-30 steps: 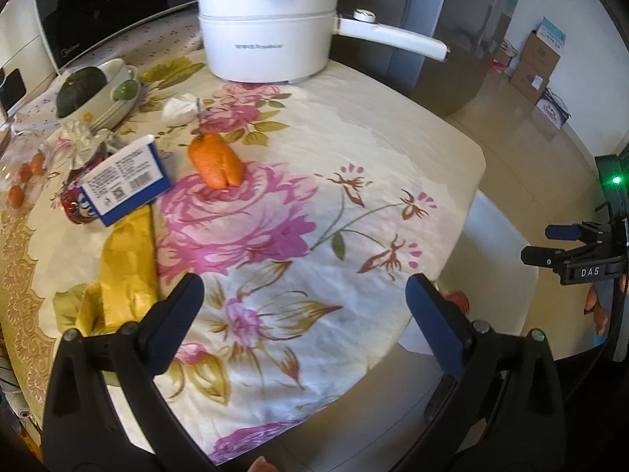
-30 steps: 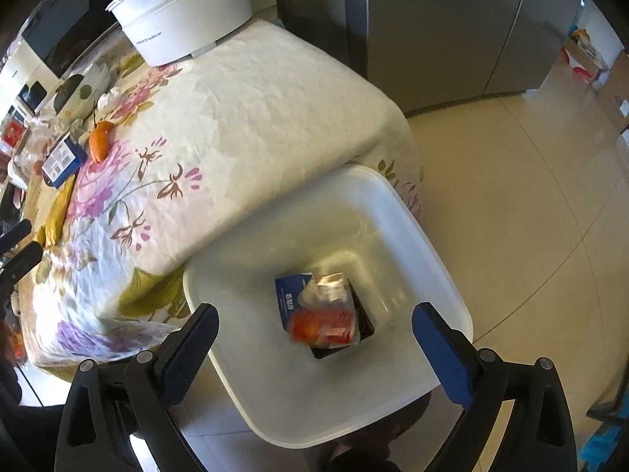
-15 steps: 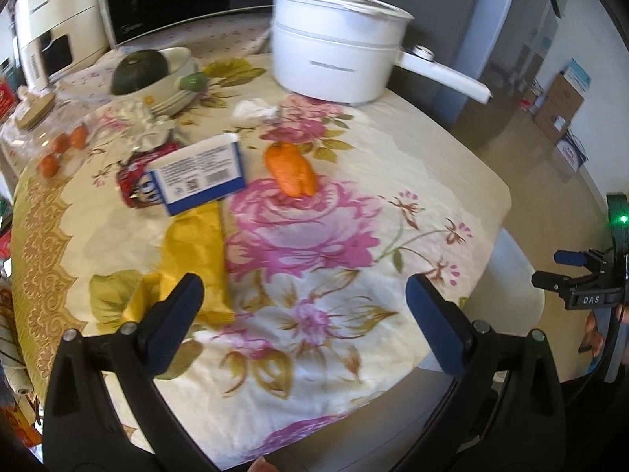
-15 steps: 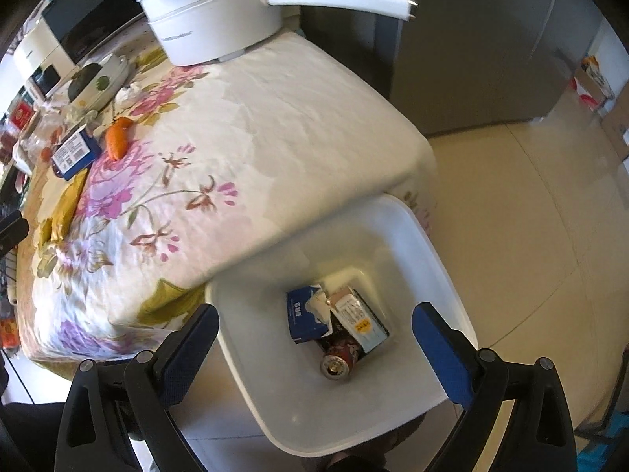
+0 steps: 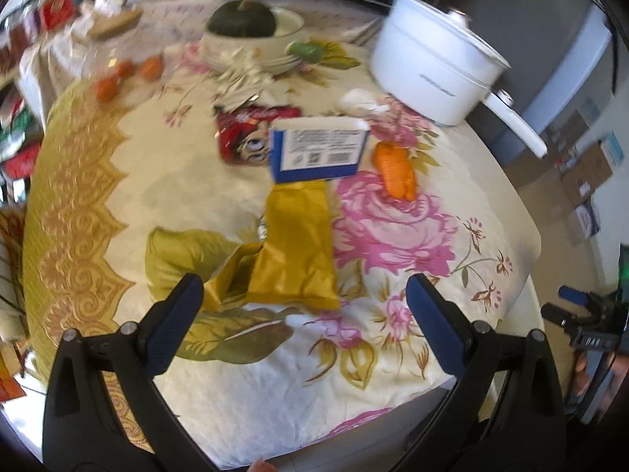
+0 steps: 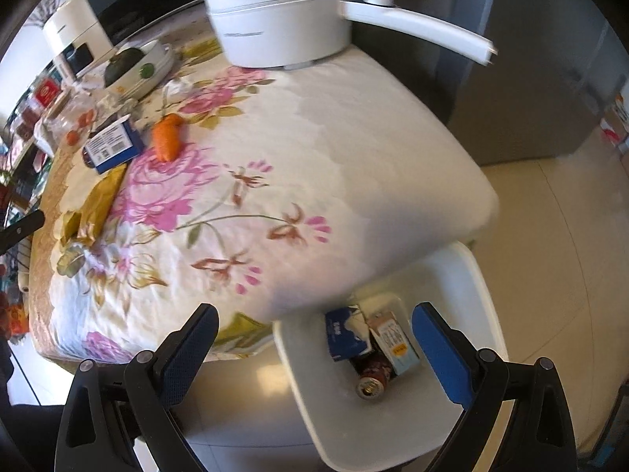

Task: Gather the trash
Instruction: 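Move the left gripper back to the yellow snack bag and close on it, then lift the yellow bag with the left gripper while the right grasps the orange pepper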

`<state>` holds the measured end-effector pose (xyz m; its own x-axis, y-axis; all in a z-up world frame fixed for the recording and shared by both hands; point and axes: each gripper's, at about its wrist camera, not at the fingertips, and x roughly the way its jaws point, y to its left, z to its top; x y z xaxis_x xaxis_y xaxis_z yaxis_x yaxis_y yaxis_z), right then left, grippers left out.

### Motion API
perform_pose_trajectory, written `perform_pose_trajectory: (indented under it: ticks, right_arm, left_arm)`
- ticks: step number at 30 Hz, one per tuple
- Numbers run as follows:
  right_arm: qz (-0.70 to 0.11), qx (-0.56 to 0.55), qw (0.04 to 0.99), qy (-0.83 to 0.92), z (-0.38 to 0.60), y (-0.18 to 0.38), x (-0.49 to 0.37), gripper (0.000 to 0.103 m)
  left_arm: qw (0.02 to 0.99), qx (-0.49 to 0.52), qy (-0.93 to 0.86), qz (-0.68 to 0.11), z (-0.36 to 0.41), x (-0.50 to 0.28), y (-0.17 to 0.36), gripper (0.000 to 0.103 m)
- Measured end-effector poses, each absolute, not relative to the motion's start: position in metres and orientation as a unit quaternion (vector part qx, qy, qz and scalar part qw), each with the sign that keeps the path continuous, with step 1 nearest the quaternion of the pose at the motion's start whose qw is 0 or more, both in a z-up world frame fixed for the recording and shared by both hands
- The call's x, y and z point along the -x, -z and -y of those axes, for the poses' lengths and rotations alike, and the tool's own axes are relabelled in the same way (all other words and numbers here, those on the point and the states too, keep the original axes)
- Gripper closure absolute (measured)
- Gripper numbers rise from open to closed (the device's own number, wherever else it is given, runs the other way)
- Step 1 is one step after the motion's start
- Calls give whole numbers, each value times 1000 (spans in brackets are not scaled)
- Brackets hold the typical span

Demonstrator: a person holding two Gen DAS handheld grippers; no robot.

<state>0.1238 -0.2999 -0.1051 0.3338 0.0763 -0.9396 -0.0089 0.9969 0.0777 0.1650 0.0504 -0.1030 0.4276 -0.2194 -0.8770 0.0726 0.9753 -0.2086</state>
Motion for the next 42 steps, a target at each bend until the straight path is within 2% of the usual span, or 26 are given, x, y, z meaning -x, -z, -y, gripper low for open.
perform_pose_trajectory:
  ticks: [10,17,21,23,29,35,42]
  right_arm:
    - [-582,-13,812,-48,262,109,-138,3]
    - [-597,-15,801,-50,259,120,-143,3]
    - [-599,-16,800,-45,263,122,-143,3]
    - [-599,-17,799,-42,265,122,-143,3]
    - [-596,-23,802,-33,268,121,-146,3]
    - [-587,-8,809,-26,255,117,-156,3]
    - [-595,-46,801,-46,236,120,-178,3]
  left_arm:
    - [823,68,118,-552,-46,-194,132,1]
    - [810,-6,91,-579,-13,-214,165,2]
    - [800,-7,79,-595,-10,-221,180,2]
    - [802,-14,72,-593,-8,-223,182,6]
    - [808,-4,72,-585,-12,-223,176,34]
    - [802,14,83,-591,-27,-216,171,37]
    - [804,18,108,-584,-42,-191,149,37]
